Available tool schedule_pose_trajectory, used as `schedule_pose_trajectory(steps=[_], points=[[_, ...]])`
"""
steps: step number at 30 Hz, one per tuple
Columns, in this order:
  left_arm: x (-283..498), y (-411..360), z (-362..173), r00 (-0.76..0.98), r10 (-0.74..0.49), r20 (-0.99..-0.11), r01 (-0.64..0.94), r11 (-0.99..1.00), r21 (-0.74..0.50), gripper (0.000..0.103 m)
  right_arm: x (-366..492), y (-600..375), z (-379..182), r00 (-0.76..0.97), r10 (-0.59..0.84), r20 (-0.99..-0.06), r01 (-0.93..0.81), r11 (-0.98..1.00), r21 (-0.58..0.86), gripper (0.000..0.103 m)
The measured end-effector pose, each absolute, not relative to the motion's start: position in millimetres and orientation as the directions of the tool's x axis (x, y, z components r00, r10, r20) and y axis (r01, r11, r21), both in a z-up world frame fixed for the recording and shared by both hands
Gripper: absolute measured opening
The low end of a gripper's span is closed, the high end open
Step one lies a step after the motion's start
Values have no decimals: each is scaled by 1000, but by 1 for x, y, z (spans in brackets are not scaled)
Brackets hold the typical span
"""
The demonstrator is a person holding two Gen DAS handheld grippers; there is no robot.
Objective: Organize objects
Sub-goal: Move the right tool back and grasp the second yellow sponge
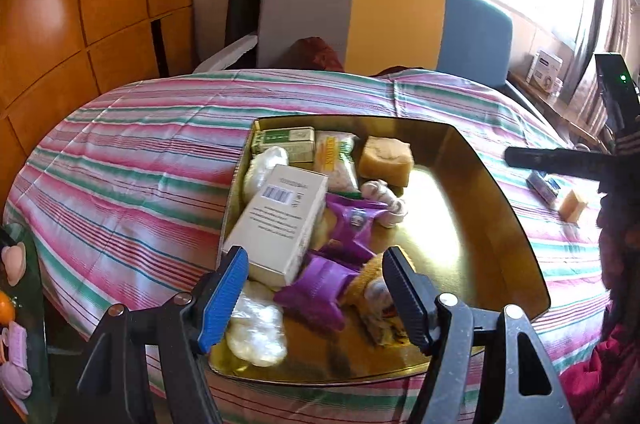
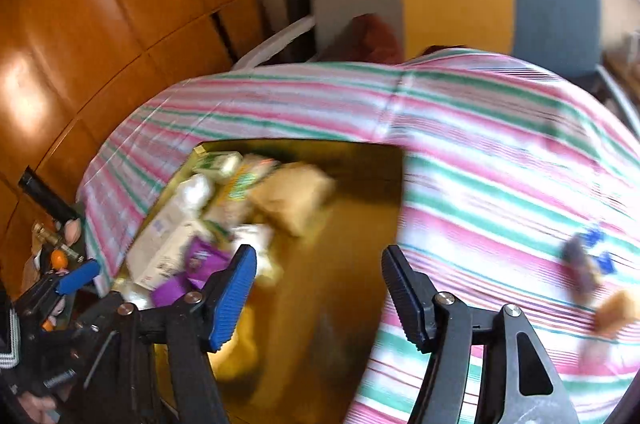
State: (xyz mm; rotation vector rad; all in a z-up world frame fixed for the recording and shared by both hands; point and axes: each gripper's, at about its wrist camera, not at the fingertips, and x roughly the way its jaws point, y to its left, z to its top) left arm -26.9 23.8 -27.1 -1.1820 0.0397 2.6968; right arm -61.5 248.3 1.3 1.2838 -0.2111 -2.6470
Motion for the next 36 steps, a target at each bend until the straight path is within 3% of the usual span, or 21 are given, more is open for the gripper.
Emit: schedule_pose_trajectory(steps=[6, 14, 18, 20, 23, 36], points=[[-20, 44, -26, -655, 176, -735, -232, -972, -26, 71, -42, 322, 8, -636, -99, -765, -34, -987, 156, 71], [-13, 70, -25, -644, 194, -740, -297, -955, 9, 71, -14, 430, 9, -648, 135, -749, -277, -958, 67, 86], [-11, 84, -26, -637, 203, -744, -325, -946, 20, 71, 5, 487, -3, -640, 219, -736, -449, -884, 127, 87], [-10, 92, -26, -630, 209, -748, -338, -941, 21, 71, 8, 513, -15, -570, 247, -784, -565, -811, 155, 86], [-10, 102, -28, -620, 216, -754, -354, -935, 23, 71, 15, 529, -14, -586, 227, -778, -600, -767, 228, 86], [-4, 137, -28, -584, 285, -760, -439, -898, 0, 71, 23, 536, -18, -573, 203, -794, -634, -724, 273, 91]])
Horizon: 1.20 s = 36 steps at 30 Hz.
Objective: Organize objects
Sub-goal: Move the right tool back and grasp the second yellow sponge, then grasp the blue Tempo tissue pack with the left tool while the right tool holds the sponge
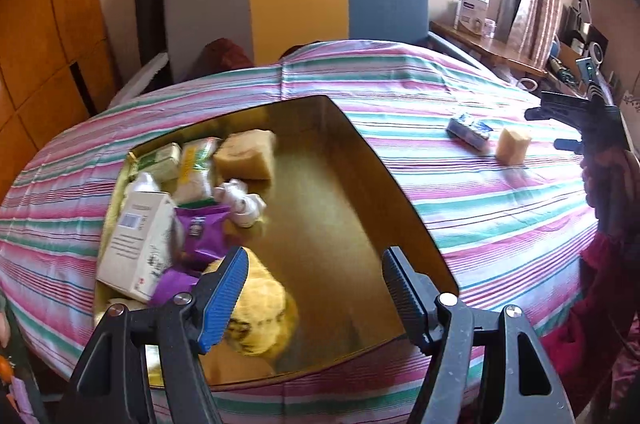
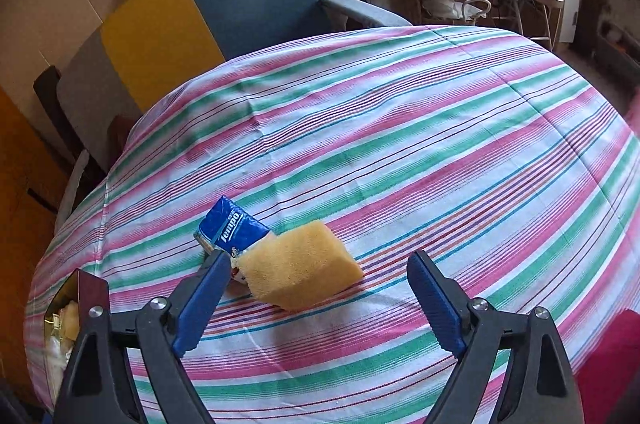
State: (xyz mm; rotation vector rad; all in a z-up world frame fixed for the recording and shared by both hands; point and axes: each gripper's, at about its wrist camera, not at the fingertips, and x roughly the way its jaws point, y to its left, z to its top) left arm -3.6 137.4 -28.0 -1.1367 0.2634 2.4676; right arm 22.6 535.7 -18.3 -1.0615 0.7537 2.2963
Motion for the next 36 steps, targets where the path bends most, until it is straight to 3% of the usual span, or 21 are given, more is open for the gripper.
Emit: schedule_pose_trajectory(steps=[11, 14, 24, 25, 26, 27, 31, 36], points=[[-2, 143, -35, -530, 347, -773, -489, -870, -55, 70, 24, 542, -23, -568, 200, -799, -664, -684, 301, 91], [-5, 143, -36, -519, 356, -778, -489, -869, -72, 70, 16, 534, -26, -550, 186, -814, -641, -719, 269, 97], [-10, 142, -33, -510, 366, -778, -490, -867, -87, 71, -35, 508, -45, -410, 270, -871, -490, -871, -40, 102], [-11, 144, -31, -512, 368, -776, -493, -866, -85, 70, -39, 508, -50, -408, 258, -876, -464, -885, -43, 94], [-11, 147, -29, -513, 372, -774, -498, -863, -84, 70, -39, 508, -55, -408, 263, -874, -453, -890, -56, 58], [-12, 150, -27, -513, 376, -772, -504, -860, -84, 70, -39, 509, -57, -400, 271, -876, -453, -889, -68, 62], [-14, 171, -21, -499, 397, -770, -541, -837, -81, 70, -24, 511, -34, -486, 281, -828, -479, -878, -17, 59], [-17, 215, -14, -450, 446, -773, -604, -790, -105, 70, 9, 540, -5, -547, 362, -755, -626, -776, 81, 61]])
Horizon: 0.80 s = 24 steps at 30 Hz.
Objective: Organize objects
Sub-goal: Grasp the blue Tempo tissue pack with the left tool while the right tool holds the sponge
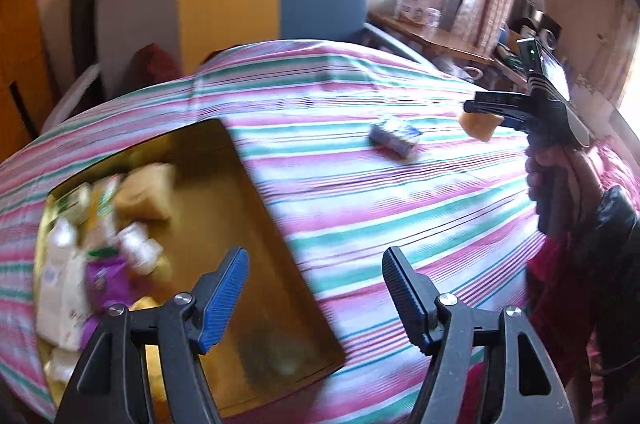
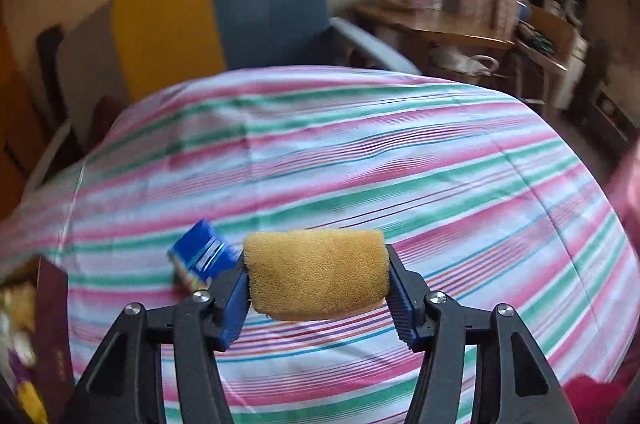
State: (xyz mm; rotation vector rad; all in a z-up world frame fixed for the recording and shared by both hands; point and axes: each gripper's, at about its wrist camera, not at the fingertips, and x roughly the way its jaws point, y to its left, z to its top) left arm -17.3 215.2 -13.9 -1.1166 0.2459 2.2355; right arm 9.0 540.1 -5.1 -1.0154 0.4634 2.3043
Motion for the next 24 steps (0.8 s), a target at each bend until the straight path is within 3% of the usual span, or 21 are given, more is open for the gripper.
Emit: schedule_pose_trajectory(steps=[13, 24], points=[[-57, 341, -40, -271, 455, -848, -663, -727, -178, 74, 22, 559, 9, -613, 345, -711, -666, -709, 230, 63], [-130, 397, -85, -130, 467, -875, -487, -799, -354, 77, 40, 581, 3, -640, 291, -711, -691, -622, 368, 63]])
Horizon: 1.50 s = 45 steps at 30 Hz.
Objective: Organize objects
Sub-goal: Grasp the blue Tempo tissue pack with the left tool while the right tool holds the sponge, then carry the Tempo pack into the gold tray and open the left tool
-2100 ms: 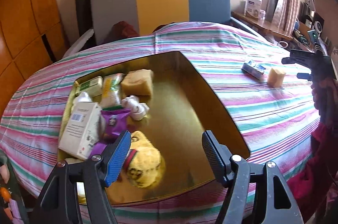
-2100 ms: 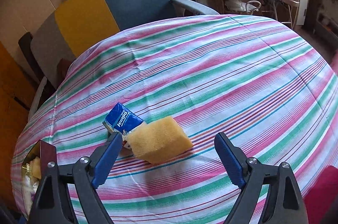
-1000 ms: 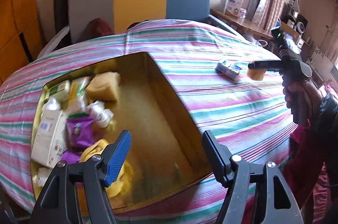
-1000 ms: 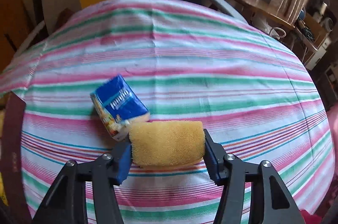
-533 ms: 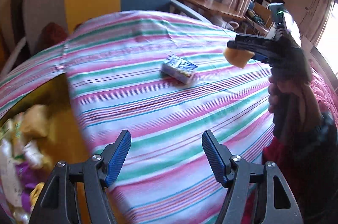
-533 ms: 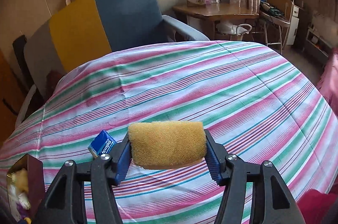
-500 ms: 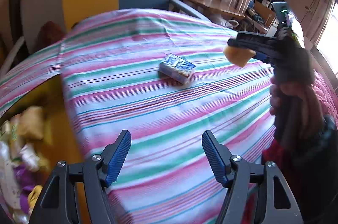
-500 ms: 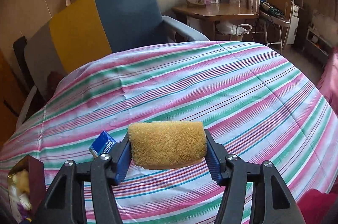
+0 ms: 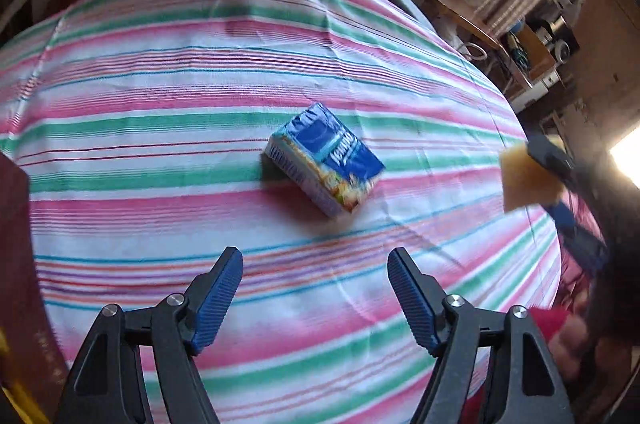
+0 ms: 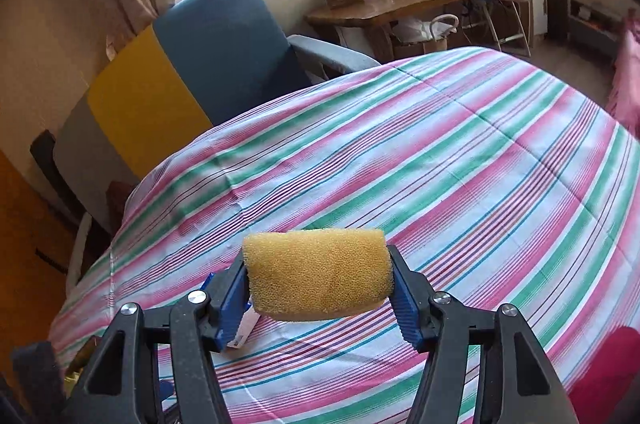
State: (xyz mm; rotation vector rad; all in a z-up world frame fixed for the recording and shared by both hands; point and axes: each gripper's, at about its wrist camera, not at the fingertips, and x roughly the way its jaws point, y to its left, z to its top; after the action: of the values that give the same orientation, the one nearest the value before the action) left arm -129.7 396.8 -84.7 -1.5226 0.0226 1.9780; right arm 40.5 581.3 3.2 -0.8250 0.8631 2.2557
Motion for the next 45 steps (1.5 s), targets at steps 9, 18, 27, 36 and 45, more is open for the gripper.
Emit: schedule_pose_trajectory(steps=[9, 18, 27, 36, 45], points=[[-168, 447, -102, -172, 423, -890, -419, -849, -322, 80, 44, 587, 0, -673, 243, -699, -673, -594, 441, 64], [-171, 491, -113, -254, 299, -920, -560, -821, -112, 83, 43, 586, -2, -676, 242, -696, -669, -597, 442, 65], [-112, 415, -108, -328, 300, -896, -627, -778, -31, 52, 29, 577, -6, -661, 214, -720, -637, -666, 387, 62], [-15, 330, -106, -434, 352, -829, -644, -765, 12, 52, -1, 551, -29, -590, 93, -802, -546, -778, 311, 62], [4, 312, -110, -498, 410, -764, -655, -755, 21, 53, -24, 515, -47, -522, 74, -850, -436, -879, 191, 62]])
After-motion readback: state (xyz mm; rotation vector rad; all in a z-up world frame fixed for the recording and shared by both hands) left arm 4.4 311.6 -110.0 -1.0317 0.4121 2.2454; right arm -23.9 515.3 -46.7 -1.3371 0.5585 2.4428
